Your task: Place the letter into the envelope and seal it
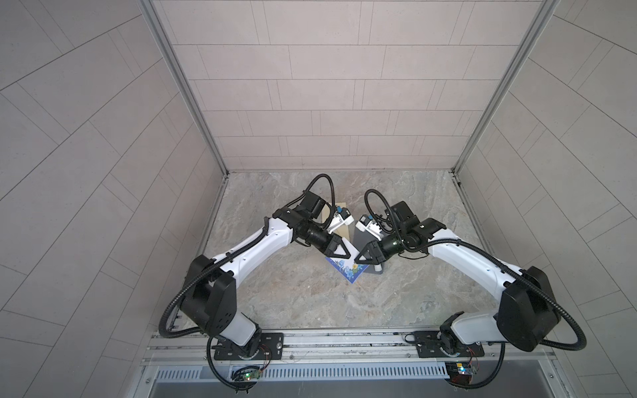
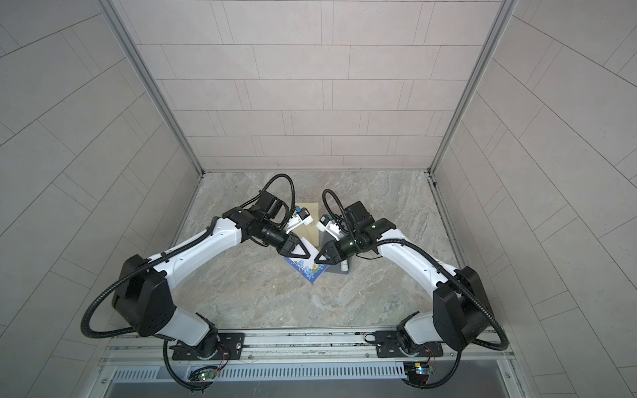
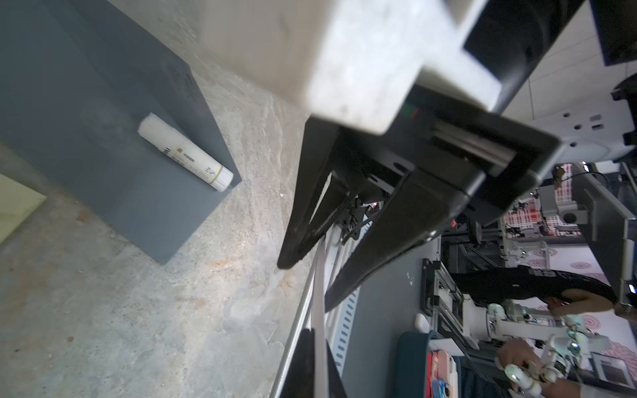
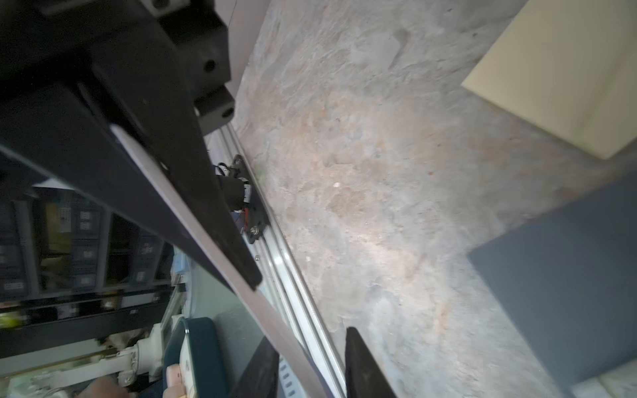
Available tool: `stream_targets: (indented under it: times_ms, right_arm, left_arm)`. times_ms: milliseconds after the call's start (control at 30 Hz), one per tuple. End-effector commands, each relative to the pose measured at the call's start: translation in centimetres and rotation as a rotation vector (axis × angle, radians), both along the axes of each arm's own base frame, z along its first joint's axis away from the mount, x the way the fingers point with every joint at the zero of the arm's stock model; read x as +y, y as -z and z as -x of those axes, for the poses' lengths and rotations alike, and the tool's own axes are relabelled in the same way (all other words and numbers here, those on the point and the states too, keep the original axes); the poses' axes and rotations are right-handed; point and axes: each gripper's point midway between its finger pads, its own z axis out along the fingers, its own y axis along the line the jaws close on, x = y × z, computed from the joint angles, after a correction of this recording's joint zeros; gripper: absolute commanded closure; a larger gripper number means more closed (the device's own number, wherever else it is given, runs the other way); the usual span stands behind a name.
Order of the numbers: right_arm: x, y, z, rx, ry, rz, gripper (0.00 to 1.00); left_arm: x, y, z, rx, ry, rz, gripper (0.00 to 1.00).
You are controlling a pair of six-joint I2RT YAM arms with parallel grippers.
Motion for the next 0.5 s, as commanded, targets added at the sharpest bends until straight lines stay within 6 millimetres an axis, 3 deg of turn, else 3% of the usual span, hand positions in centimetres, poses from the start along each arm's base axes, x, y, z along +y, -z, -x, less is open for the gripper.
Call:
stream_targets:
  times_ms: [0, 100, 200, 333, 467]
  right_arm:
    - [-2.2, -0.7, -3.8, -0.105, 0.239, 0.027, 0.43]
    - [-3.4, -1.5, -6.2, -0.136, 0.432, -0.013, 0.32]
    - [-4.1, -2.0, -7.7, -0.137, 0.571, -0.070, 0.30]
    - [-4.9, -2.5, -9.1, -0.138, 0.746, -0.158, 0.31]
    - [-4.8, -3.2, -9.0, -0.153, 0.836, -0.250, 0.30]
  left_arm:
    - [0.4, -0.3, -5.5, -0.083, -0.279, -0.044, 1.00]
    - [0.6, -0.9, -9.4, -0.052, -0.512, -0.002, 1.00]
    - [0.1, -1.9, -11.8, -0.005, -0.664, 0.114, 1.00]
    - [0.6, -3.4, -13.7, -0.025, -0.783, 0.155, 1.00]
    - [1.8, -3.1, -14.9, -0.008, -0.909, 0.171, 1.00]
